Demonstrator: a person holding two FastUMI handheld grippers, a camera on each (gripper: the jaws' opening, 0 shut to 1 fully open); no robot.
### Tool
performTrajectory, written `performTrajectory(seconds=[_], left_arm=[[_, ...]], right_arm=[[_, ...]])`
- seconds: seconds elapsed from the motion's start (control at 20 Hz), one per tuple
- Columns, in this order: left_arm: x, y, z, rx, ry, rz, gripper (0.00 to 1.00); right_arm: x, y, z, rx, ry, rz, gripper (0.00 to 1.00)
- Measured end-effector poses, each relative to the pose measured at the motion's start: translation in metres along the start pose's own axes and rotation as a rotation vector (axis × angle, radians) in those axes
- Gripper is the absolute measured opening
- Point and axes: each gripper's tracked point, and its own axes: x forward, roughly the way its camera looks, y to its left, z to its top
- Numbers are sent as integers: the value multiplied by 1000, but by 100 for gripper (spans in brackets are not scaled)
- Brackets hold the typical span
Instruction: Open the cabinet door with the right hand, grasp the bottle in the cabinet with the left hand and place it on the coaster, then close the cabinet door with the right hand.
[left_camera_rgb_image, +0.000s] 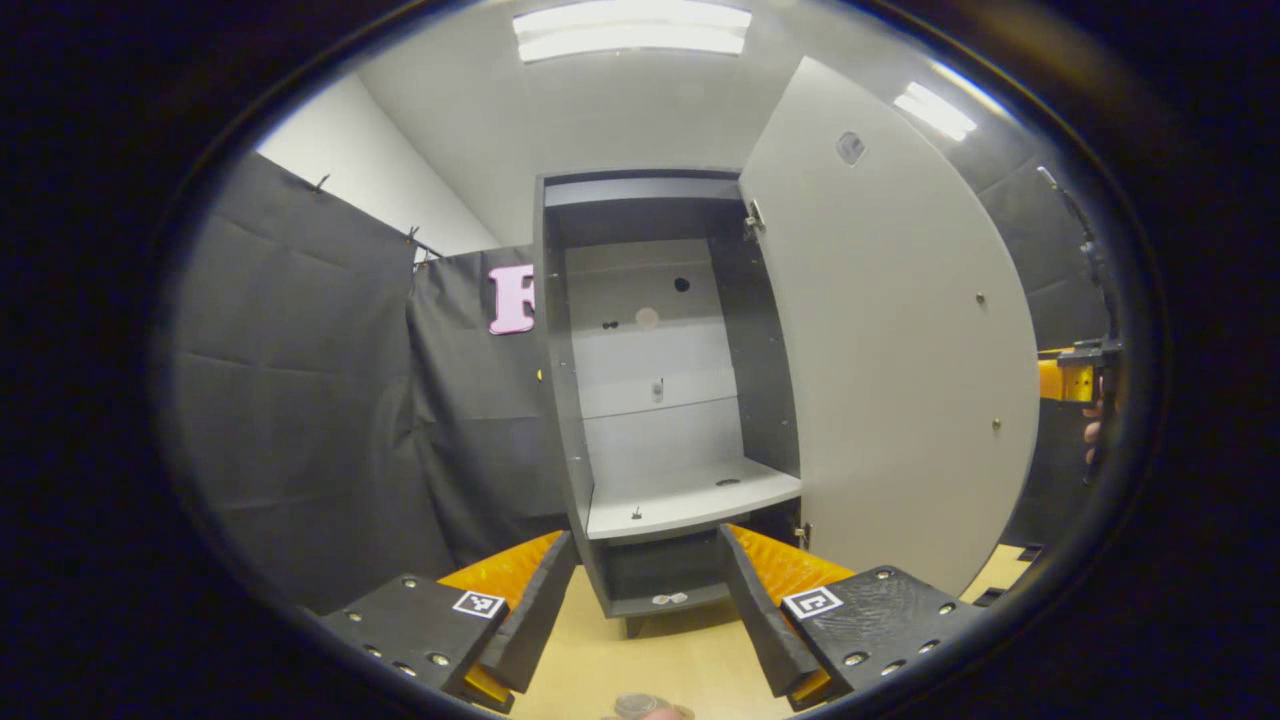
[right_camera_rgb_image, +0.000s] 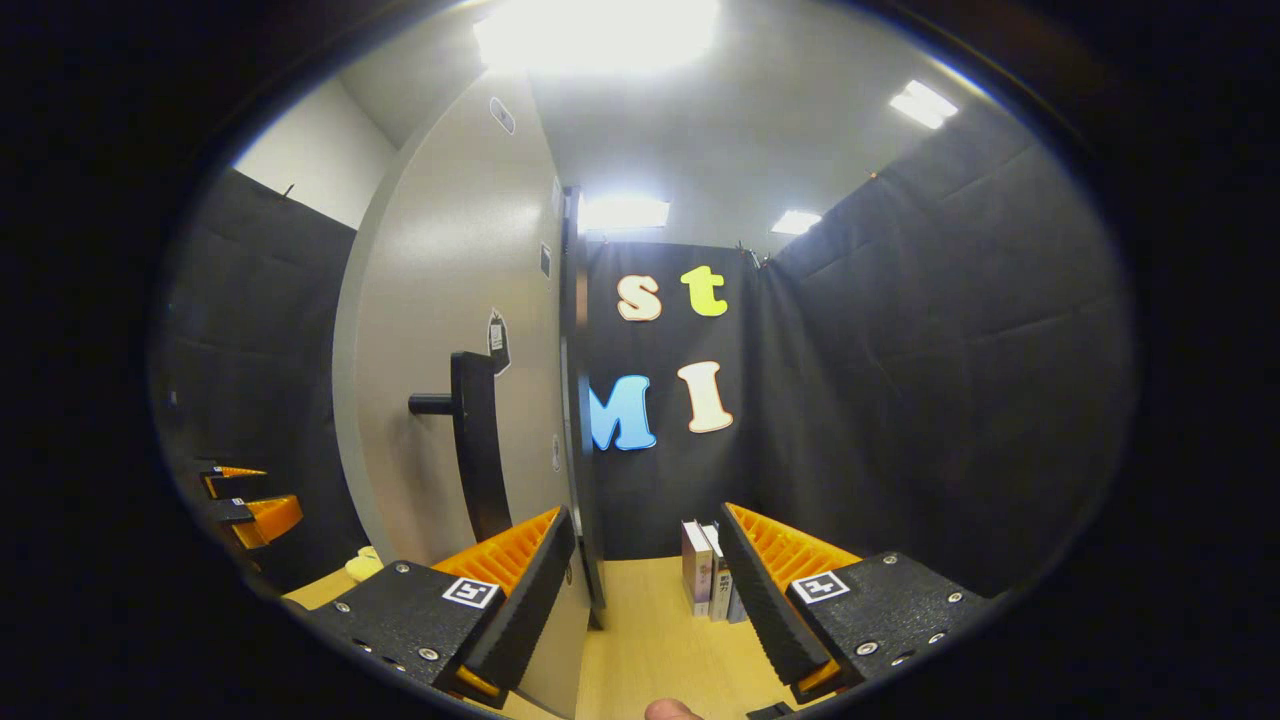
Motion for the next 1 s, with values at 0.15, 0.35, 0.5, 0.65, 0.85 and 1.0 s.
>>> performTrajectory(seconds=[0.15,0.35,0.5,0.65,0.85,1.0], left_arm=[[6,7,-3,-14,1,-19,85],[11,21,-4,-19,-6,-30,85],[15,32,-6,-23,-16,-32,85],[15,39,-7,-38,-3,-31,85],[17,38,-4,-54,-2,-40,85],[18,30,1,-75,-12,-47,85]], right_arm=[[-2,34,-1,-3,-9,13,90],[2,80,-3,1,-12,42,90],[9,114,-4,0,-22,71,90],[17,144,-7,2,-13,105,90],[24,160,-3,-5,-6,127,93],[22,156,0,-38,-5,127,93]])
